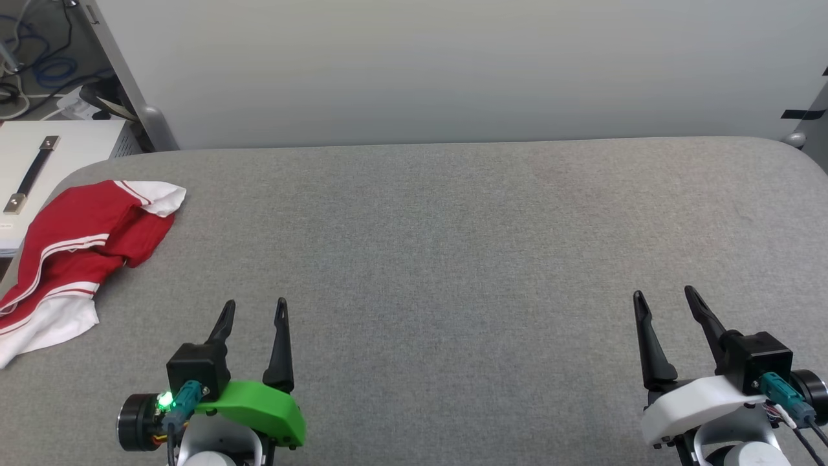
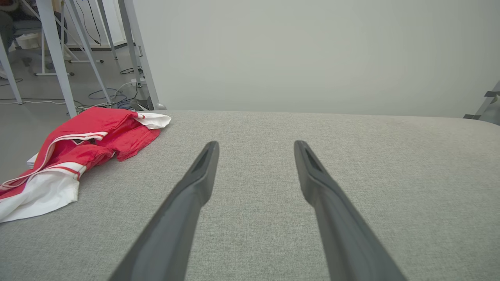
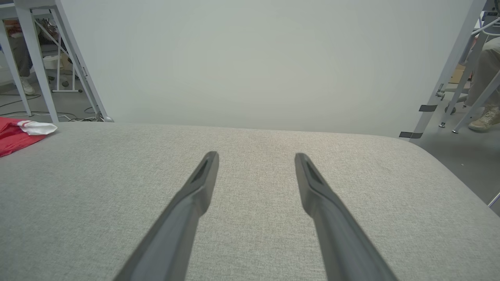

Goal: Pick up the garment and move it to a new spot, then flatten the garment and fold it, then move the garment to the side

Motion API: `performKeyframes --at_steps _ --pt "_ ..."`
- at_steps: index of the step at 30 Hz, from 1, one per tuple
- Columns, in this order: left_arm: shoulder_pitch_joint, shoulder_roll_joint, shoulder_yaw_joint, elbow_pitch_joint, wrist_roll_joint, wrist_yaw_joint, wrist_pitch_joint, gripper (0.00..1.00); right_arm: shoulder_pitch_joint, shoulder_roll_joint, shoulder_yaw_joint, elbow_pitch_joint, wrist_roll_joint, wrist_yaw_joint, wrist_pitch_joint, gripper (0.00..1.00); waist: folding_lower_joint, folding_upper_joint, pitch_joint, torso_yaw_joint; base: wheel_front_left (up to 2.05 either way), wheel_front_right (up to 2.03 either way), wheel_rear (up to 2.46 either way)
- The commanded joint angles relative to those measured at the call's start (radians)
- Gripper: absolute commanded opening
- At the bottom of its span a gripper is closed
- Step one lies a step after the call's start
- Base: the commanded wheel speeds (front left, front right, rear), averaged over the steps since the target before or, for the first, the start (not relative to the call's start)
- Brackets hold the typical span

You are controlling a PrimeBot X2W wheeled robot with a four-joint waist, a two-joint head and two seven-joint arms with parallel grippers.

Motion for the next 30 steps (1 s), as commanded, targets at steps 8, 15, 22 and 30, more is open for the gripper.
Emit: performKeyframes --at_steps 8,15,22,30 --pt "-0.003 -0.003 -0.007 0.016 -0.025 -0.006 -0.024 1.00 -0.007 0.002 -0.003 0.001 0.011 0.000 -0.025 1.00 0.0000 0.0000 0.003 0.002 0.00 0.00 0.00" --pt "-0.004 -0.003 -0.014 0.032 -0.047 -0.011 -0.039 1.00 -0.007 0.002 -0.006 0.002 0.010 -0.001 -0.040 1.00 0.0000 0.0000 0.002 0.003 0.00 0.00 0.00" --pt "-0.005 -0.003 -0.017 0.044 -0.071 -0.011 -0.053 1.00 -0.008 0.002 -0.007 0.007 0.014 -0.001 -0.054 1.00 0.0000 0.0000 0.001 0.005 0.00 0.00 0.00" --pt "-0.008 -0.003 -0.023 0.058 -0.090 -0.012 -0.072 1.00 -0.005 0.002 0.010 0.026 0.040 -0.001 -0.073 1.00 0.0000 0.0000 0.001 0.011 0.00 0.00 0.00"
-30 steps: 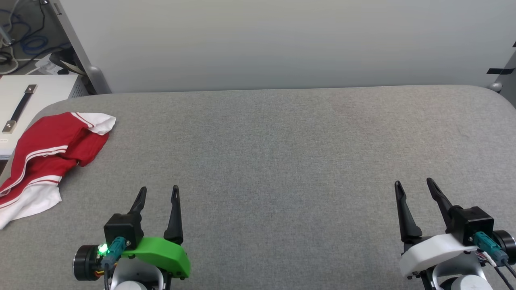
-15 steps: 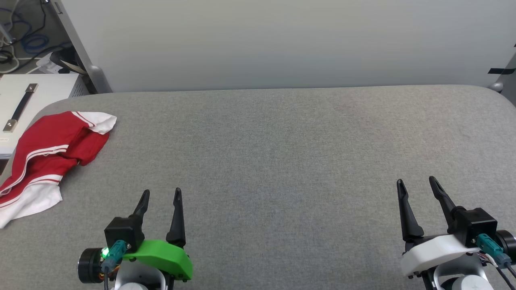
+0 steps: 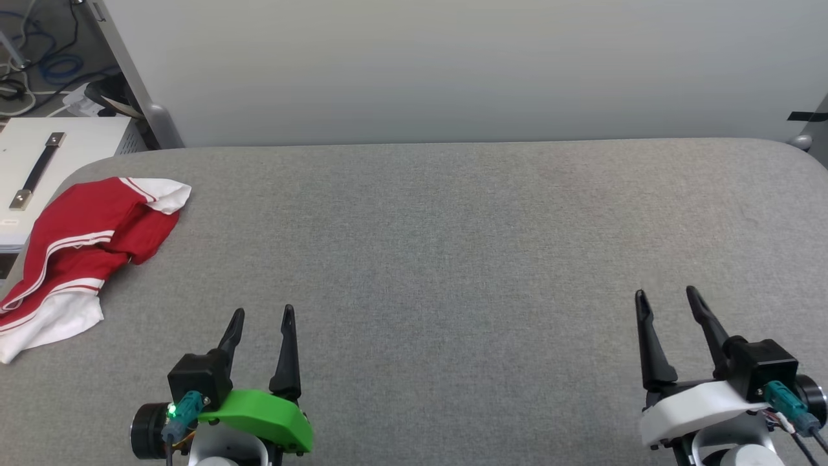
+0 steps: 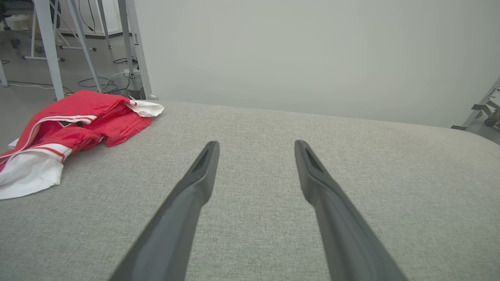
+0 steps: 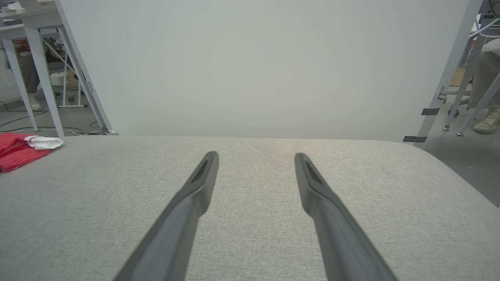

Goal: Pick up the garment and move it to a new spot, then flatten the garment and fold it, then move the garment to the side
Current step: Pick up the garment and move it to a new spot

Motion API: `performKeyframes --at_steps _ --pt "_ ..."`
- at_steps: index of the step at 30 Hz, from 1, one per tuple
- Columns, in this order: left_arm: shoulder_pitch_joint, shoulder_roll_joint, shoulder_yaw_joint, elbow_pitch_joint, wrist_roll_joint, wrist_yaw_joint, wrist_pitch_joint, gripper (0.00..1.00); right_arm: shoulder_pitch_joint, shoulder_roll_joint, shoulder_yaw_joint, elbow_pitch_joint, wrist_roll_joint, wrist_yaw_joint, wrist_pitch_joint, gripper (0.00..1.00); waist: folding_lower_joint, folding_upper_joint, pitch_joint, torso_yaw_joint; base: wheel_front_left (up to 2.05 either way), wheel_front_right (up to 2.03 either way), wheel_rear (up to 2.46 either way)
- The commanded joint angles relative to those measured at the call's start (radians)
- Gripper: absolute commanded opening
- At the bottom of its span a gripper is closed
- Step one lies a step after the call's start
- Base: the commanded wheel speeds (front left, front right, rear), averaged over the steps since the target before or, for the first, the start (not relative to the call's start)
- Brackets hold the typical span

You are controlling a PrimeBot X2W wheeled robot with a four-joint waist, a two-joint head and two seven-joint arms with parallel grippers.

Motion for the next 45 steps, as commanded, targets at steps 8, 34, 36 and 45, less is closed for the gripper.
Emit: performKeyframes --at_steps 8,34,36,45 --pt "-0.016 -0.003 -0.002 0.014 -0.020 -0.002 -0.026 1.00 -0.007 0.002 0.013 0.027 0.015 -0.001 -0.024 1.00 0.0000 0.0000 0.005 0.042 0.00 0.00 0.00" --pt "-0.014 -0.004 0.006 0.060 -0.026 -0.027 -0.080 1.00 -0.014 0.003 0.115 0.104 0.044 -0.001 -0.078 1.00 0.0000 0.0000 0.003 0.364 0.00 0.00 0.00" --pt "-0.015 -0.005 0.005 0.063 -0.030 -0.028 -0.084 1.00 -0.016 0.003 0.120 0.106 0.048 -0.001 -0.082 1.00 0.0000 0.0000 0.006 0.385 0.00 0.00 0.00" --pt "-0.020 -0.005 -0.001 0.064 -0.037 -0.031 -0.085 1.00 -0.025 0.003 0.140 0.116 0.051 -0.001 -0.083 1.00 0.0000 0.0000 0.016 0.440 0.00 0.00 0.00"
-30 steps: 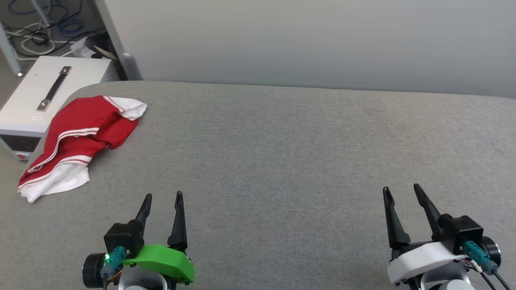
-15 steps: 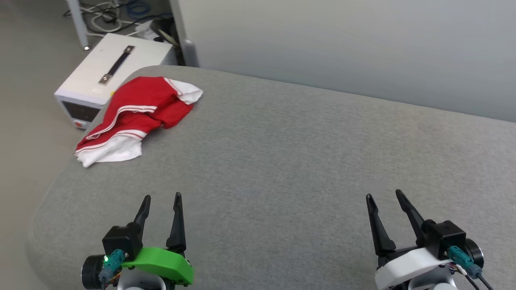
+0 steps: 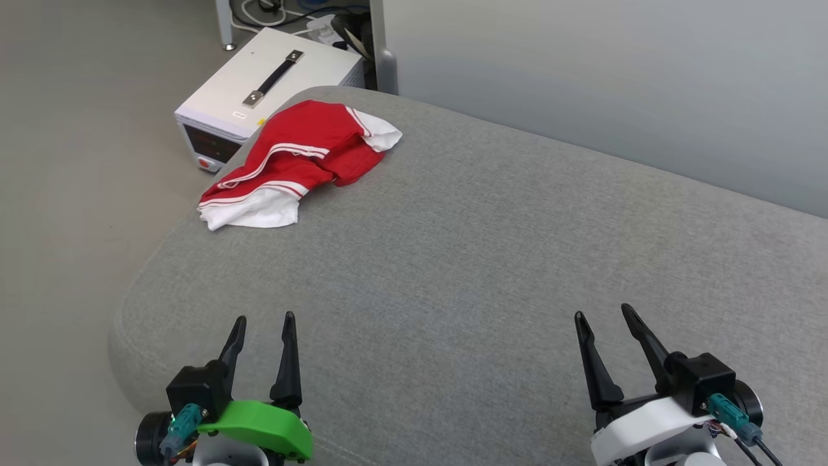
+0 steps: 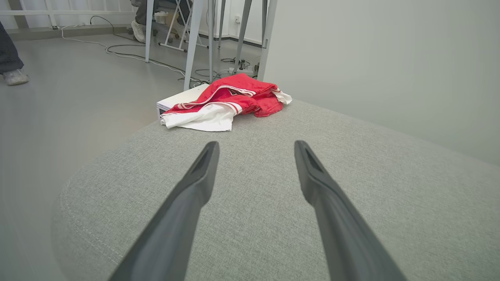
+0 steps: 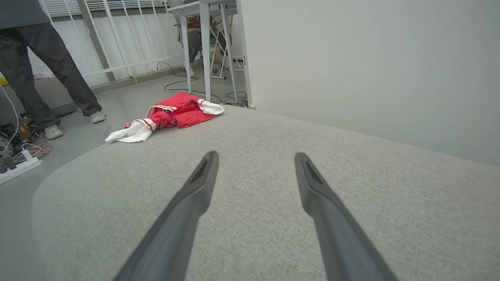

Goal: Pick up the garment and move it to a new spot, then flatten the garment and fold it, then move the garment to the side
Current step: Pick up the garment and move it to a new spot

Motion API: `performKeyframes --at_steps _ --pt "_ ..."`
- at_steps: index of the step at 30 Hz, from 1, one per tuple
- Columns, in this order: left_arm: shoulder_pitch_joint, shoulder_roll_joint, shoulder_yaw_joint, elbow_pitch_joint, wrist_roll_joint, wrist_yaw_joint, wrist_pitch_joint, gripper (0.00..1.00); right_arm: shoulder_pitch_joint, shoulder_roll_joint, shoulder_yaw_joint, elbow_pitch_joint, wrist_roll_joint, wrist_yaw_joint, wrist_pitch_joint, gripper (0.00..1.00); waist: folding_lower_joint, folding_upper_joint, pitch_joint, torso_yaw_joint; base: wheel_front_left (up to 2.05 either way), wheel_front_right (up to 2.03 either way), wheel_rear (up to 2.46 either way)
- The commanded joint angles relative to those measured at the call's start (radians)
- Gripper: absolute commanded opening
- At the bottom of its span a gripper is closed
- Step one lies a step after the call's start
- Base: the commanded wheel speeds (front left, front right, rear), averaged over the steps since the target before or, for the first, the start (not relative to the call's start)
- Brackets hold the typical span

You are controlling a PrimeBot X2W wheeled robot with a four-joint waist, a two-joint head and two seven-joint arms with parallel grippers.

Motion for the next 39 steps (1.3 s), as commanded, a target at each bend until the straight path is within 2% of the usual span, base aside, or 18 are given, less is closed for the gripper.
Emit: performKeyframes --at_steps 1,14,19,24,30,34,39 --pt "-0.018 -0.004 0.000 0.000 -0.004 -0.004 -0.006 1.00 -0.014 0.000 0.000 0.003 0.004 -0.001 -0.009 1.00 0.0000 0.0000 0.006 0.017 0.00 0.00 0.00" --pt "-0.018 -0.004 0.001 0.003 -0.009 0.003 -0.006 1.00 -0.018 0.000 0.004 -0.005 0.010 -0.001 -0.009 1.00 0.0000 0.0000 0.011 0.037 0.00 0.00 0.00" --pt "-0.029 -0.004 0.015 0.003 -0.012 0.001 -0.006 1.00 -0.025 0.000 0.007 -0.015 0.001 -0.001 -0.009 1.00 0.0000 0.0000 0.035 0.021 0.00 0.00 0.00" --pt "-0.084 0.007 0.038 0.039 0.000 -0.023 -0.006 1.00 -0.044 0.000 0.004 -0.039 -0.028 -0.001 -0.009 1.00 0.0000 0.0000 0.100 -0.016 0.00 0.00 0.00" --pt "-0.258 0.091 0.061 0.101 -0.015 -0.055 0.010 1.00 -0.083 -0.008 0.005 -0.103 -0.082 -0.001 0.002 1.00 0.0000 0.0000 0.239 -0.076 0.00 0.00 0.00" --pt "-0.426 0.171 0.038 0.155 -0.057 -0.074 0.120 1.00 -0.114 -0.036 0.004 -0.178 -0.099 -0.001 0.036 1.00 0.0000 0.0000 0.345 -0.111 0.00 0.00 0.00" --pt "-0.636 0.285 -0.024 0.214 -0.153 -0.081 0.330 1.00 -0.156 -0.073 -0.002 -0.282 -0.106 -0.001 0.086 1.00 0.0000 0.0000 0.465 -0.154 0.00 0.00 0.00"
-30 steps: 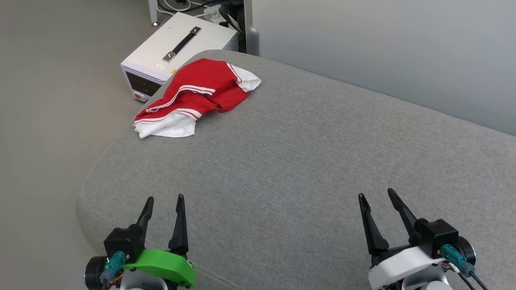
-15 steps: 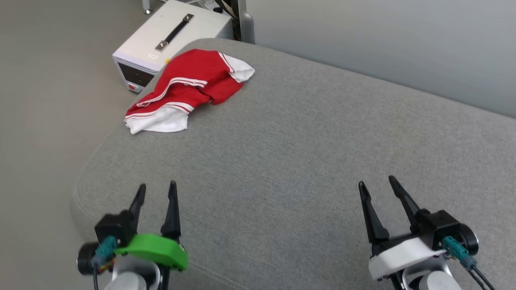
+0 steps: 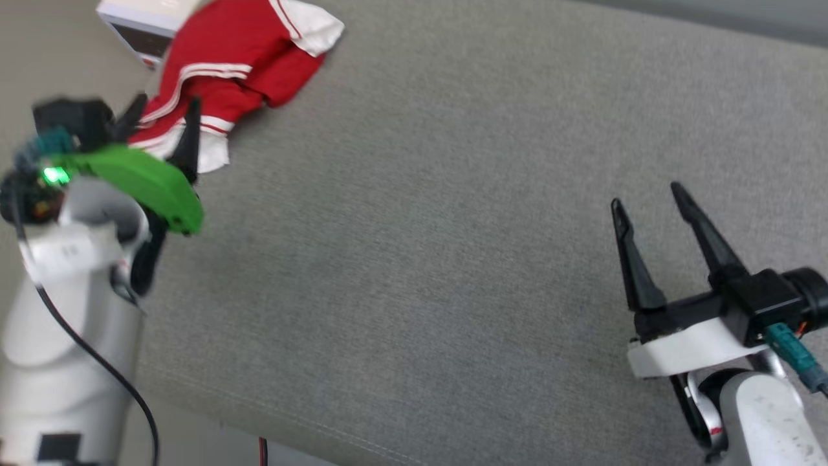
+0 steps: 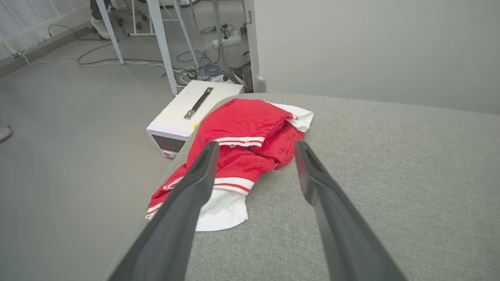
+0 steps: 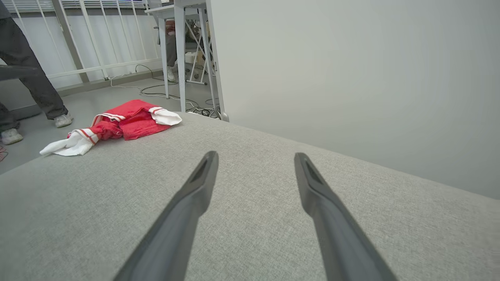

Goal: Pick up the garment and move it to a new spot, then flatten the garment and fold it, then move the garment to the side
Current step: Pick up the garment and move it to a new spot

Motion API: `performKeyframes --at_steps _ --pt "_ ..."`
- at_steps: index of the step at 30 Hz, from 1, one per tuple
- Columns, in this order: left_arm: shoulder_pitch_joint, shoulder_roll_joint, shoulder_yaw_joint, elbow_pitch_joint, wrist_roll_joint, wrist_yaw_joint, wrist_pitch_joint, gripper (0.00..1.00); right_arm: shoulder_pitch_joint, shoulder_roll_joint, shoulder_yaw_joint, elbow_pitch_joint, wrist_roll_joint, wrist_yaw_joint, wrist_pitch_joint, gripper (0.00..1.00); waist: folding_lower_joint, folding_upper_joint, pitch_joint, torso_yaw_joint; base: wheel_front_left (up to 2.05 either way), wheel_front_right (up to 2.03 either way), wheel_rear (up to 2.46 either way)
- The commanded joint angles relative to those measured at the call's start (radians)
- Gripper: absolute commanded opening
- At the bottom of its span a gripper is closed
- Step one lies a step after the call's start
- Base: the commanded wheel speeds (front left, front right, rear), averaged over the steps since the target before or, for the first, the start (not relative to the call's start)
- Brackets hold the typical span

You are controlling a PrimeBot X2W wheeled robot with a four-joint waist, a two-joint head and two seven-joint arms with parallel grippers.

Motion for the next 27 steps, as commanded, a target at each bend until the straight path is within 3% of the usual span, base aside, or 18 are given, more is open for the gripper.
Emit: performKeyframes --at_steps 1,6,12,17,21,27 --pt "-0.051 0.040 -0.025 0.014 -0.025 -0.005 0.046 1.00 -0.024 -0.009 0.000 -0.025 -0.006 -0.001 0.011 1.00 -0.0001 -0.0001 0.166 -0.092 0.00 0.00 0.00" --pt "-0.212 0.178 -0.122 0.079 -0.149 -0.005 0.207 1.00 -0.056 -0.021 0.013 -0.093 -0.007 -0.001 0.036 1.00 -0.0001 -0.0001 0.253 -0.146 0.00 0.00 0.00" --pt "-0.331 0.285 -0.221 0.150 -0.305 -0.005 0.387 1.00 -0.060 -0.025 0.026 -0.123 -0.003 -0.001 0.041 1.00 -0.0001 -0.0001 0.313 -0.187 0.00 0.00 0.00" --pt "-0.373 0.334 -0.245 0.204 -0.369 -0.005 0.476 1.00 -0.062 -0.027 0.033 -0.137 -0.004 -0.001 0.040 1.00 -0.0001 -0.0001 0.348 -0.210 0.00 0.00 0.00" --pt "-0.404 0.359 -0.248 0.251 -0.360 -0.005 0.474 1.00 -0.064 -0.028 0.037 -0.149 -0.008 -0.001 0.043 1.00 -0.0001 -0.0001 0.374 -0.226 0.00 0.00 0.00" --pt "-0.427 0.350 -0.250 0.334 -0.358 -0.001 0.450 1.00 -0.059 -0.031 0.038 -0.151 -0.014 -0.001 0.040 1.00 -0.0001 -0.0001 0.393 -0.235 0.00 0.00 0.00"
